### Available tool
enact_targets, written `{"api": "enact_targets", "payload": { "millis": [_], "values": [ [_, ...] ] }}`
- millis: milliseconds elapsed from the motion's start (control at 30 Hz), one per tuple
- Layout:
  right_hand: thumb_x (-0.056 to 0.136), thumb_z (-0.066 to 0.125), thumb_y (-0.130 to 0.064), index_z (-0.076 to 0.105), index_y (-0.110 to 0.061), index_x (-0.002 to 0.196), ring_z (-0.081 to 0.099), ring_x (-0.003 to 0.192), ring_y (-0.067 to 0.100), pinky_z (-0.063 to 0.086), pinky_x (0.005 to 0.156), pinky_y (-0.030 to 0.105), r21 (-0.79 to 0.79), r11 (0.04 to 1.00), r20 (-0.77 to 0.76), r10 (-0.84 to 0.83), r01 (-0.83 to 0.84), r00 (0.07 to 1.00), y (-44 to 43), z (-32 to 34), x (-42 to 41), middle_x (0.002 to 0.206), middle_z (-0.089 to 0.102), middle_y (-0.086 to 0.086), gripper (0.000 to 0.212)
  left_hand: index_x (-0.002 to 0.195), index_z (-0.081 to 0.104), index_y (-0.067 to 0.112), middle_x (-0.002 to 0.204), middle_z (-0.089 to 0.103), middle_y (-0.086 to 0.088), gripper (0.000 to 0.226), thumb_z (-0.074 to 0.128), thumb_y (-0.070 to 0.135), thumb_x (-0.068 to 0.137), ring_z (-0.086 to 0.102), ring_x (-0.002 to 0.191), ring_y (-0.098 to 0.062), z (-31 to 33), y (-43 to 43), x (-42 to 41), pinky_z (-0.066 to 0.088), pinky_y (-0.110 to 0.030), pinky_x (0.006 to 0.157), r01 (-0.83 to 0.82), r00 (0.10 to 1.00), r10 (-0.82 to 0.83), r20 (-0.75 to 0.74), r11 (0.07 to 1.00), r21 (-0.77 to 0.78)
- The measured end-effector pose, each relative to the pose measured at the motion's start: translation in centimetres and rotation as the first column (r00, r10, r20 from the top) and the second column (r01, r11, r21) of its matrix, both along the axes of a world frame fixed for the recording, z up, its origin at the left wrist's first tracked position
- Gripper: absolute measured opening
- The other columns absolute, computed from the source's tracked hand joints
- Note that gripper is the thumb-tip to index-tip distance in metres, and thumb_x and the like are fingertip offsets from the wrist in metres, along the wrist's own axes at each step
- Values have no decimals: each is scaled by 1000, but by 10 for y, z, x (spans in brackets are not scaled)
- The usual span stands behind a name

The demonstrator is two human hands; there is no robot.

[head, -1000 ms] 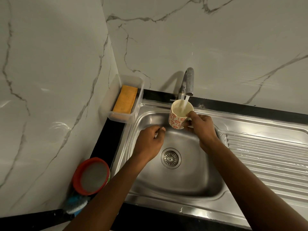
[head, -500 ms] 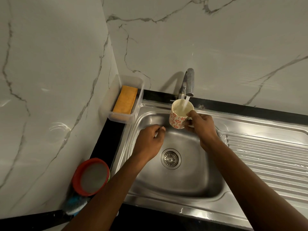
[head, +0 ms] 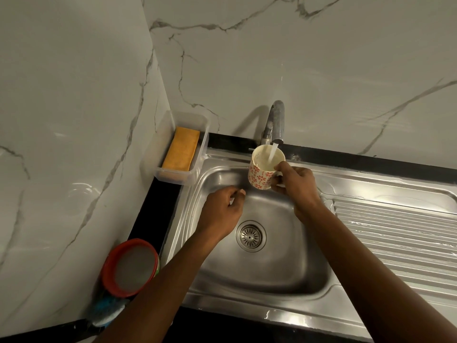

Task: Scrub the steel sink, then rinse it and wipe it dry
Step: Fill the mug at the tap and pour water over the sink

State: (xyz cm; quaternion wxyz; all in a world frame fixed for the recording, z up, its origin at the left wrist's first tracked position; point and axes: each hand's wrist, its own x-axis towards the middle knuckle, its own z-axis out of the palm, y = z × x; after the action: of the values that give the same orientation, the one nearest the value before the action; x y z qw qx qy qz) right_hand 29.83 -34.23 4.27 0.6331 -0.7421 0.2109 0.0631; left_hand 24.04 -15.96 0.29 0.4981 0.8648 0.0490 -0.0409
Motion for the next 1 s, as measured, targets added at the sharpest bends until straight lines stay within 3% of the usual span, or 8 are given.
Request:
{"api": "enact_targets", "payload": {
  "millis": [367, 500, 600, 733, 867, 1000],
  "values": [
    [99, 61, -27, 74, -10, 83, 76, 93, 29, 60, 95, 48, -11, 1000, 1, -13, 13, 1000, -5, -5, 4, 82, 77, 9, 27, 100, 75, 14, 70, 59, 15, 28, 55, 32, 109, 57, 69, 1, -5, -3, 9, 36, -7, 61, 22, 1000, -22, -5, 999, 38],
    [99, 61, -28, 77, -7, 87, 76, 91, 29, 61, 94, 47, -11, 1000, 2, 3, -3, 1000, -12, -11, 4, 80, 77, 8, 28, 94, 71, 14, 71, 62, 10, 30, 55, 34, 109, 60, 70, -4, -14, -8, 10, 39, -20, 65, 40, 998, -38, -39, 998, 53],
    [101, 61, -27, 77, -3, 91, 76, 89, 26, 63, 88, 38, -17, 999, -3, 27, -27, 1000, -21, -17, -2, 83, 78, 11, 30, 101, 75, 14, 93, 76, 0, 29, 56, 35, 108, 72, 90, -16, -25, -14, 12, 49, -24, 75, 44, 995, -39, -90, 998, 51],
    [100, 62, -25, 76, -4, 96, 75, 85, 23, 64, 83, 35, -19, 998, -40, 60, -61, 997, -45, -29, -21, 82, 76, 12, 25, 122, 75, 15, 121, 77, -3, 30, 53, 30, 108, 72, 111, -20, -51, -31, 18, 55, -33, 98, 79, 984, -58, -167, 989, 123],
    [101, 60, -25, 74, -7, 91, 78, 85, 25, 65, 81, 39, -50, 999, -146, -11, 4, 989, -74, -43, -38, 79, 77, 10, 25, 158, 47, 17, 162, 49, -5, 49, 49, 28, 111, 47, 149, -23, -81, -67, 29, 40, -36, 119, 247, 957, -204, -208, 947, 206],
    [99, 62, -25, 75, -2, 85, 78, 80, 28, 65, 80, 49, -115, 987, -186, -128, 108, 974, -107, -47, -40, 78, 78, 13, 30, 169, 23, 16, 178, 15, -4, 66, 47, 25, 108, 14, 164, -25, -115, -109, 50, 27, -44, 130, 419, 888, -460, -11, 797, 435]
  ]
}}
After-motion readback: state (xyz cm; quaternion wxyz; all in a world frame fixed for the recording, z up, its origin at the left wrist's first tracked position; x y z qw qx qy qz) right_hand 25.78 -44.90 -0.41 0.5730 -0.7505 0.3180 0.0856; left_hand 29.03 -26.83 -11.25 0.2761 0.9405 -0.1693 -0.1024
